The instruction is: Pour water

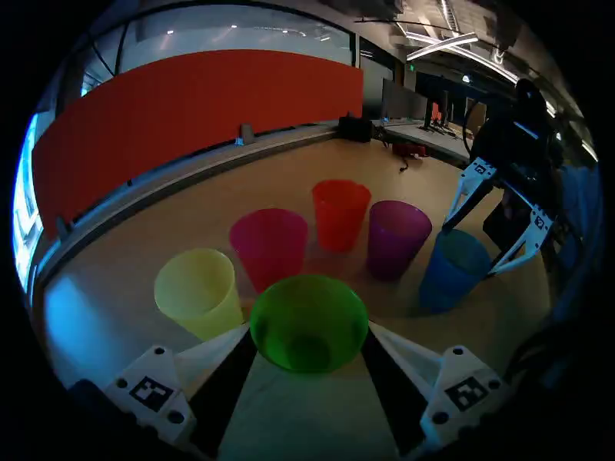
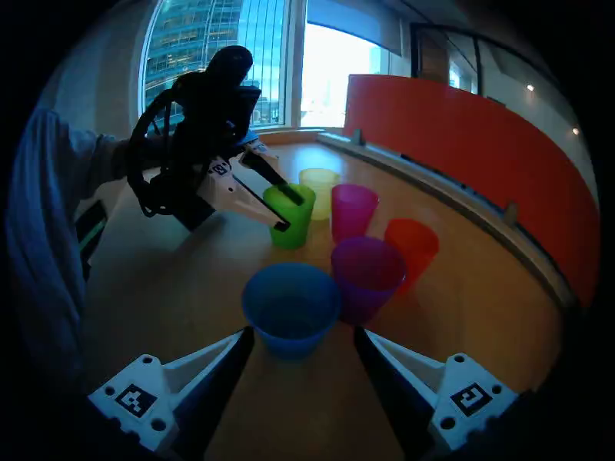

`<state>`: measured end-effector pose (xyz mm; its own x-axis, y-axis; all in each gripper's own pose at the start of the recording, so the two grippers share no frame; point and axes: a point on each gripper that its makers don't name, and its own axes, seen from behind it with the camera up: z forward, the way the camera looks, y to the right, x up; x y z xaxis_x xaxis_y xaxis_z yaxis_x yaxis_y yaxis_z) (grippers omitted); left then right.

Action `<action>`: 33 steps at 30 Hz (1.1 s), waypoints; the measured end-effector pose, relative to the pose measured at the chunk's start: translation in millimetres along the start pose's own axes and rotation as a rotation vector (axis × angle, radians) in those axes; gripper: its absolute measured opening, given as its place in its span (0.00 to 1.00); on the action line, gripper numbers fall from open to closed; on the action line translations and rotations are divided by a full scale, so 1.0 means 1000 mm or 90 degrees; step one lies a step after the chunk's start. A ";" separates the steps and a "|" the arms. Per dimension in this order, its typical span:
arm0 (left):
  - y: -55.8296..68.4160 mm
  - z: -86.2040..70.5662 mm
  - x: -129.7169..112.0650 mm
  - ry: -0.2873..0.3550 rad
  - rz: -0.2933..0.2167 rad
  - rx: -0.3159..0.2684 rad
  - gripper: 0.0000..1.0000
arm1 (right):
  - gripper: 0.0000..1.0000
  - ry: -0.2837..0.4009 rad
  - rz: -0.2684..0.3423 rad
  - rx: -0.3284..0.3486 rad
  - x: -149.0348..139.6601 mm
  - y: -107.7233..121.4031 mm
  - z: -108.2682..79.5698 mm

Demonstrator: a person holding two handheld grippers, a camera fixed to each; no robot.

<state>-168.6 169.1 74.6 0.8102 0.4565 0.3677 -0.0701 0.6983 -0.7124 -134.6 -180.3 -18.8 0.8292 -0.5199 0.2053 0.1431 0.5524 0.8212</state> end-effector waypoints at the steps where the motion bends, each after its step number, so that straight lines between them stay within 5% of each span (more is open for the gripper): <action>1: 0.000 -0.001 0.001 0.001 0.001 0.000 0.87 | 1.00 0.000 0.000 0.001 0.000 0.000 0.001; 28: 0.001 -0.040 0.014 0.036 -0.013 0.012 0.86 | 1.00 0.016 -0.003 0.013 0.008 -0.012 0.033; 33: 0.002 -0.046 0.014 0.041 -0.012 0.016 0.86 | 0.90 0.017 -0.001 0.006 0.009 -0.012 0.035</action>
<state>-130.7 151.5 50.6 0.8476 0.4070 0.3406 -0.0683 0.7200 -0.6906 -147.2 -214.3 -7.8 0.8435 -0.5025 0.1899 0.1392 0.5460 0.8261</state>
